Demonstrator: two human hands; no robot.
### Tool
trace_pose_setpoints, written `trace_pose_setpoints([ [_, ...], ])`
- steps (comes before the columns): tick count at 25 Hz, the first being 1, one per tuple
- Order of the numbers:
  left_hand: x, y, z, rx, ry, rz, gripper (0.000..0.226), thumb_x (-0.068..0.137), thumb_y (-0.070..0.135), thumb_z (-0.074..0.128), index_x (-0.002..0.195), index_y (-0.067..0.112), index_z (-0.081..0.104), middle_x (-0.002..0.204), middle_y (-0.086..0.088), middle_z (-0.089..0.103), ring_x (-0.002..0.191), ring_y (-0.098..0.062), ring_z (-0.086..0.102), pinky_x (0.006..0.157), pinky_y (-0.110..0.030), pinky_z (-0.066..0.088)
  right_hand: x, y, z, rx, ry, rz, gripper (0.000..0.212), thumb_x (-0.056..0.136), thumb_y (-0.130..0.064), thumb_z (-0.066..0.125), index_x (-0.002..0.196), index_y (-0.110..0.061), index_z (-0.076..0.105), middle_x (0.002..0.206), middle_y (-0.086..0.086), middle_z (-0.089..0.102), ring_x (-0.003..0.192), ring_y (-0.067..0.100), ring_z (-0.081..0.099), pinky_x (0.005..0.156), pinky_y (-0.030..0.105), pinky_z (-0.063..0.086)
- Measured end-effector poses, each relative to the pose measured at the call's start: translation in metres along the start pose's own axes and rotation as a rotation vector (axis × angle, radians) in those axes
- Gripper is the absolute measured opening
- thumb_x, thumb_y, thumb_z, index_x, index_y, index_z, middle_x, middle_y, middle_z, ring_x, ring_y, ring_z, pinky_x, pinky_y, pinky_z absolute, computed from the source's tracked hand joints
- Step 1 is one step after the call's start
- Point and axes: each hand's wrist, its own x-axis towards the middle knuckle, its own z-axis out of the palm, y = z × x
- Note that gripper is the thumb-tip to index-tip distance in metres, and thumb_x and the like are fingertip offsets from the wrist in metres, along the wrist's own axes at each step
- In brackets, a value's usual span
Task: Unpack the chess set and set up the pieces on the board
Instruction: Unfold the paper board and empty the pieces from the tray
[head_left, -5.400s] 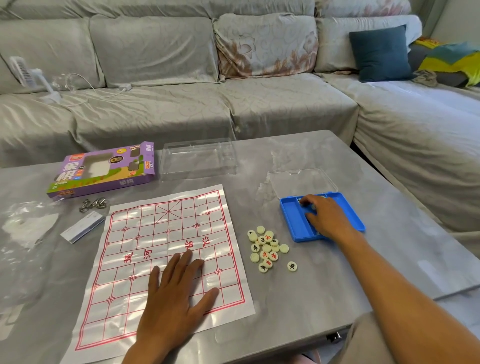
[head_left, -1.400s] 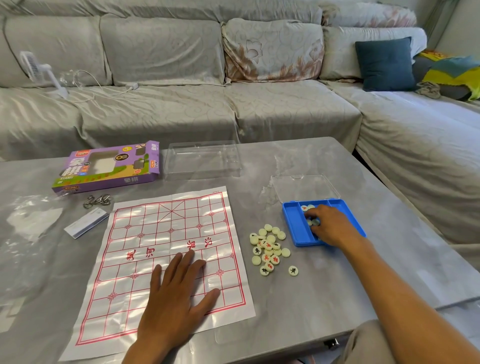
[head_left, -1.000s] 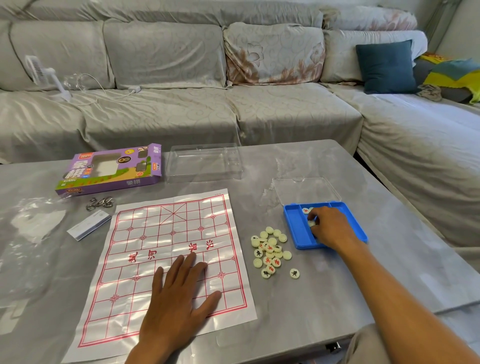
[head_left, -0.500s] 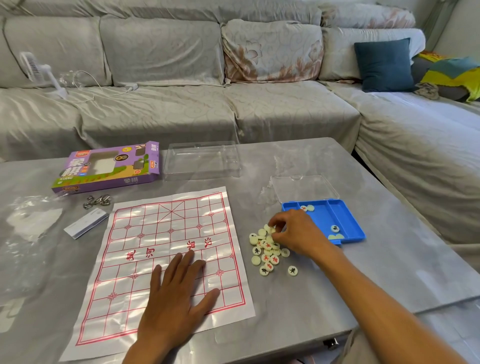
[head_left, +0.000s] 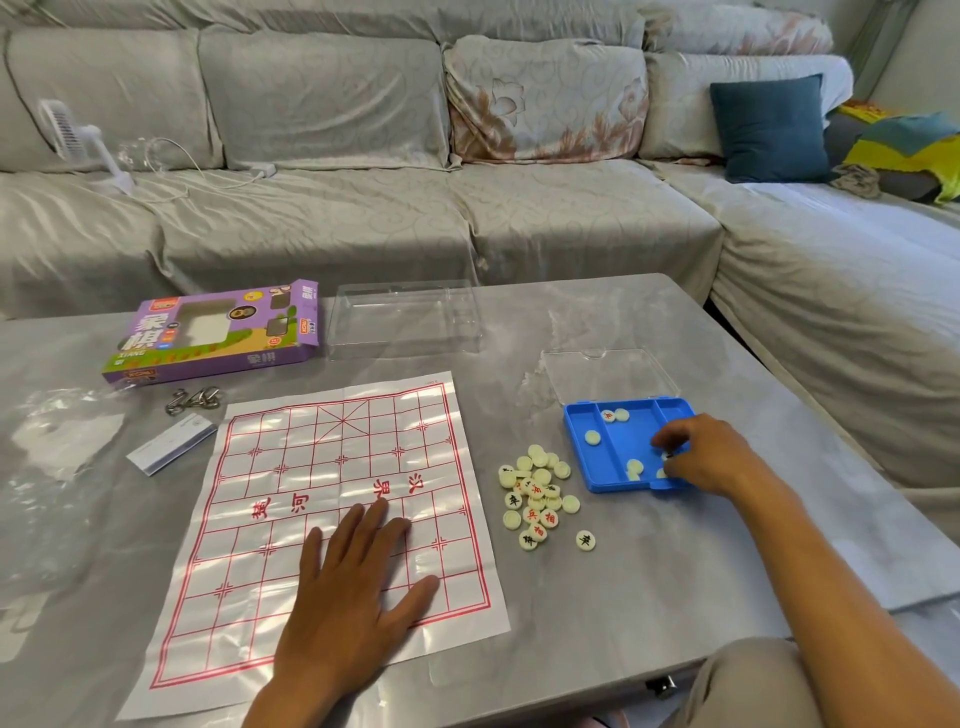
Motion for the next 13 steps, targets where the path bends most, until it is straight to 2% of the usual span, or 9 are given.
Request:
trace_pose_setpoints([
  [2, 0.0, 0.0, 0.0, 0.003, 0.005, 0.004, 0.081, 0.078, 0.087, 0.008, 0.14, 0.041, 0.035, 0.157, 0.01, 0.019, 0.145, -0.02, 0.017, 0.116, -0.056, 0.008, 0.005, 0.003, 0.006, -0.028, -0.037, 0.002, 0.036, 0.077, -0.005, 0.07, 0.108, -0.024, 0.067, 0.109, -0.003, 0.061, 0.099, 0.016, 0.059, 0.085, 0.027, 0.048],
  [8, 0.0, 0.0, 0.001, 0.042, -0.032, 0.022, 0.066, 0.084, 0.08, 0.024, 0.133, 0.039, 0.041, 0.15, 0.004, 0.038, 0.135, -0.027, 0.04, 0.105, -0.063, 0.03, 0.012, 0.005, 0.013, -0.134, 0.185, 0.07, 0.033, 0.084, -0.012, 0.061, 0.115, -0.021, 0.065, 0.119, 0.006, 0.061, 0.106, 0.024, 0.056, 0.083, 0.036, 0.05],
  [11, 0.001, -0.001, 0.002, 0.043, -0.029, 0.016, 0.068, 0.083, 0.081, 0.023, 0.134, 0.04, 0.041, 0.152, 0.006, 0.034, 0.138, -0.025, 0.036, 0.108, -0.062, 0.026, 0.008, -0.012, 0.015, -0.085, 0.257, -0.04, 0.034, 0.087, -0.016, 0.058, 0.121, -0.02, 0.063, 0.122, 0.003, 0.062, 0.111, 0.024, 0.055, 0.086, 0.035, 0.048],
  [13, 0.001, -0.001, 0.002, 0.035, -0.016, 0.015, 0.072, 0.082, 0.083, 0.018, 0.136, 0.04, 0.04, 0.154, 0.008, 0.028, 0.141, -0.023, 0.029, 0.112, -0.06, 0.019, 0.006, -0.024, 0.02, -0.021, 0.207, -0.192, 0.034, 0.09, -0.02, 0.058, 0.124, -0.024, 0.061, 0.129, -0.002, 0.059, 0.117, 0.021, 0.051, 0.091, 0.034, 0.046],
])
